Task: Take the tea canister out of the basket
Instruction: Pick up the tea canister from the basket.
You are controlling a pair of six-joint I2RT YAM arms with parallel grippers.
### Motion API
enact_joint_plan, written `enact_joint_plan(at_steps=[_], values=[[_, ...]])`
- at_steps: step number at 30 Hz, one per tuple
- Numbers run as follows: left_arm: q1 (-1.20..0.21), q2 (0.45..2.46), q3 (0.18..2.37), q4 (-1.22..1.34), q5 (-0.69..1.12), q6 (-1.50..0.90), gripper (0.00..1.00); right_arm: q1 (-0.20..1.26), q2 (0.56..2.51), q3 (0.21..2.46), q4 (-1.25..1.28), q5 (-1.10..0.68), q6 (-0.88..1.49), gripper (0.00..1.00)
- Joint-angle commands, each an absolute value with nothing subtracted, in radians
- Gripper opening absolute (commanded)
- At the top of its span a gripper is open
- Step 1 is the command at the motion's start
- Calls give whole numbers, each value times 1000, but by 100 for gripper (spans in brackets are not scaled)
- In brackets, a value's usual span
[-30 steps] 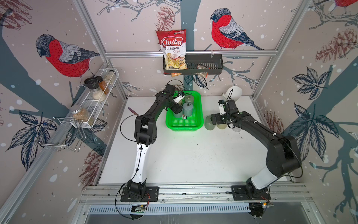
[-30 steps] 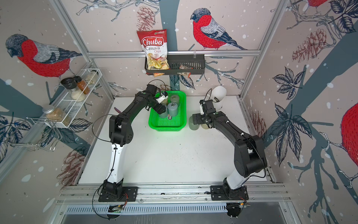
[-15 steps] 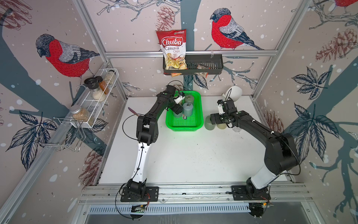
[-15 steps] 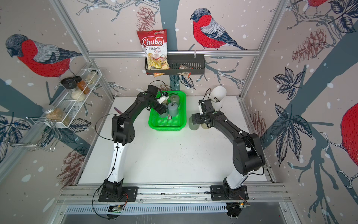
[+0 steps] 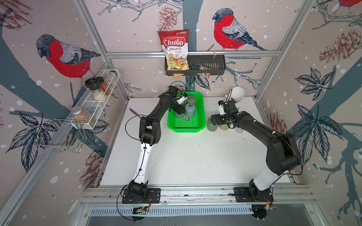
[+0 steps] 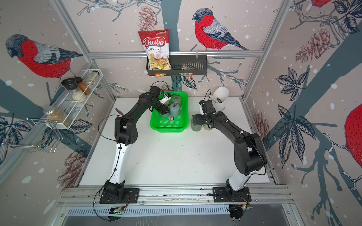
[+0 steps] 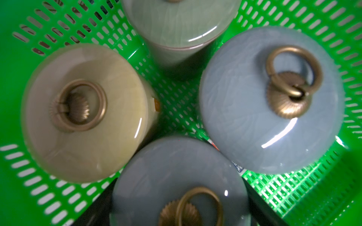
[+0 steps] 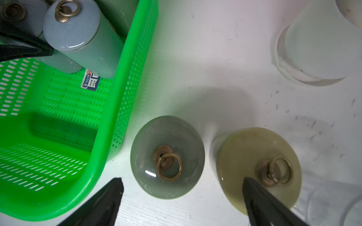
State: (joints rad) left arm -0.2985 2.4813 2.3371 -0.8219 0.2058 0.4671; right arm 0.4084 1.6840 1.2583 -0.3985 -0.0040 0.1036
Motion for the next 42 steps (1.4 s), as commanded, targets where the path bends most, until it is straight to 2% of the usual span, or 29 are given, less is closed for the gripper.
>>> enact_joint_plan(at_steps=[1,8,13,15,19,22,23,30,36,42], values=[[-298,2490,2344,-836,201,457,69,416,1692,1273,-403,1,95,100],[-298,2499,2343,-851,186,462,77,424,1691,1271,-406,5,96,100],[-298,2500,2343,-847,183,459,75,426,1689,1270,-406,6,96,100],[-299,2502,2344,-848,190,457,69,428,1689,1271,-408,7,95,100],[-298,2501,2345,-852,193,454,36,429,1687,1268,-410,10,95,100],[-298,2487,2348,-867,194,449,17,429,1683,1264,-408,11,94,100],[-298,2479,2347,-873,195,448,14,429,1680,1264,-408,10,95,100],[-298,2382,2273,-902,182,434,12,441,1639,1224,-357,-28,79,100],[-303,2266,2153,-867,209,411,10,457,1537,1130,-242,-112,32,100],[-329,2203,2149,-900,181,400,9,478,1422,1021,-113,-195,-22,100]])
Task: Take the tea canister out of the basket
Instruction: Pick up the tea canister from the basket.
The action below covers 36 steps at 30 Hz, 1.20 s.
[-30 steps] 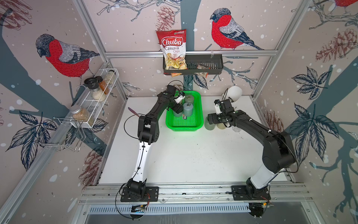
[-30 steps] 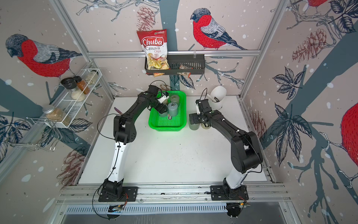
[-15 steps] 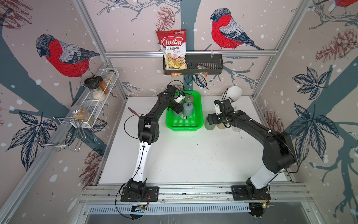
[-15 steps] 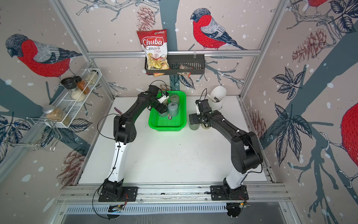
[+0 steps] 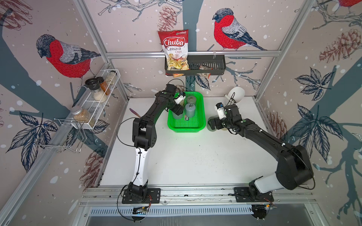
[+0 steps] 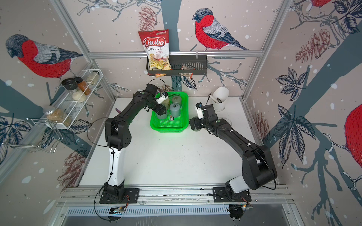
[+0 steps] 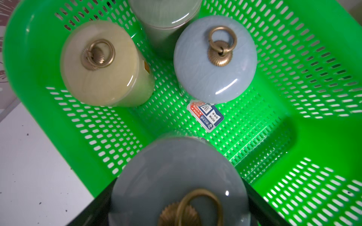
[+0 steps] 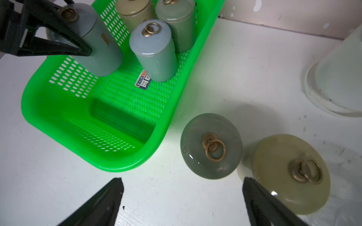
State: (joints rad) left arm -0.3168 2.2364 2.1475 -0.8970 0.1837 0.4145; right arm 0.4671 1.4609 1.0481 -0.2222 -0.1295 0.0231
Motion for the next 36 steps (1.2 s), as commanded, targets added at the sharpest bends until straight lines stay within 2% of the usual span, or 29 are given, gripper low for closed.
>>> enact_joint_plan(at_steps=[1,8,14,19,22,31,36], values=[[-334,2192,2149,-906,181,399,8,481,1403,1006,-96,-206,-29,100],[-381,2129,2147,-925,196,388,7,528,1335,924,0,-234,-79,100],[-437,2103,2192,-964,277,398,7,555,1259,820,134,-245,-97,100],[-495,2094,2239,-1004,310,400,7,560,1209,794,147,-218,-97,100],[-537,2081,2236,-1011,302,398,7,559,1153,776,156,-169,-85,100],[-689,2015,2106,-891,257,349,6,541,921,765,170,158,44,100],[-770,1985,1995,-756,244,309,6,480,818,762,145,209,105,100]])
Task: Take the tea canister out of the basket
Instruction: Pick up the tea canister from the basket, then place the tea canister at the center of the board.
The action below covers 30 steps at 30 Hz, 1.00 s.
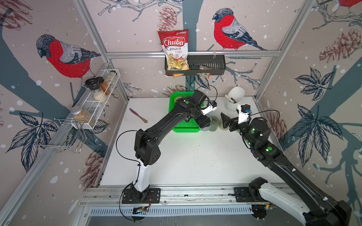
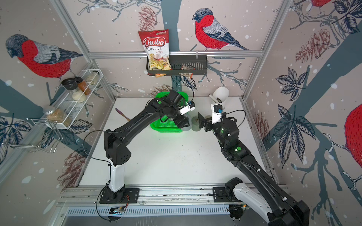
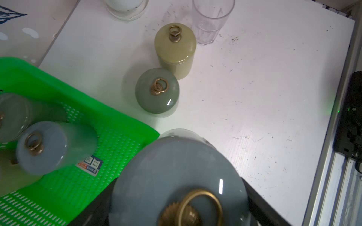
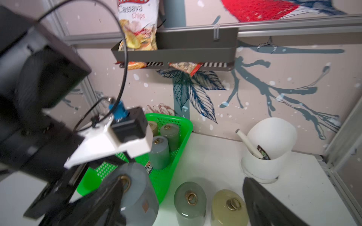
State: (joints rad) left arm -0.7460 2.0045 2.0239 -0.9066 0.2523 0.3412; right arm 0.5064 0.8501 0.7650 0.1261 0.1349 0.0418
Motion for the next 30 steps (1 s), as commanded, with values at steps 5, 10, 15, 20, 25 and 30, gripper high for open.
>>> enact_joint_plan(at_steps=[5,10,15,20,25,30], values=[[-833,1997,1914,-641,184,265,6,423,790,758,118,208,137,100],[-877,2015,1827,-529,141,232,6,391,782,744,115,227,159,100],[-900,2066,1824,-505,114,215,6,369,783,735,118,219,167,100],[-907,2106,1826,-479,103,195,5,358,790,724,120,205,172,100],[-908,2130,1815,-456,87,179,4,356,793,718,121,202,170,100],[-910,2142,1808,-444,87,173,5,350,804,714,121,194,170,100]])
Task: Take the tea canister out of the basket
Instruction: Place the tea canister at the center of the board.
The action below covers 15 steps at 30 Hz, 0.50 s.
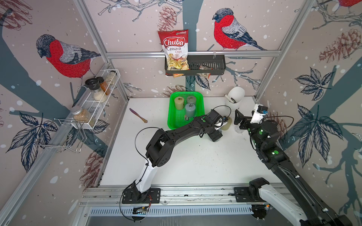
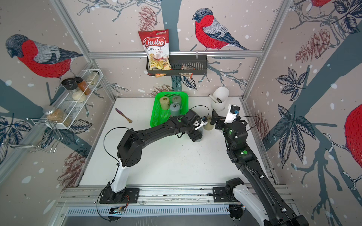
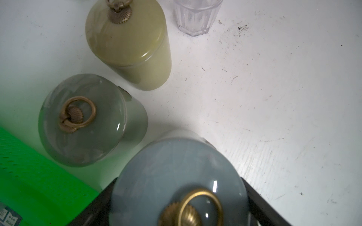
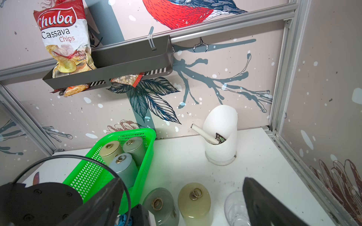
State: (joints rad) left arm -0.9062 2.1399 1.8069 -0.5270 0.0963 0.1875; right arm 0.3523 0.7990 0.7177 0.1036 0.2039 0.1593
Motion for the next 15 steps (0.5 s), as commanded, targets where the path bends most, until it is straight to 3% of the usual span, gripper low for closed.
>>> enact_joint_plan(at_steps=[1,15], values=[[-910,2145,1811,-445,89,173,5,351,805,715,120,194,170,100],[-912,2201,1861,-472,70,170,7,348,802,709,118,190,171,100]])
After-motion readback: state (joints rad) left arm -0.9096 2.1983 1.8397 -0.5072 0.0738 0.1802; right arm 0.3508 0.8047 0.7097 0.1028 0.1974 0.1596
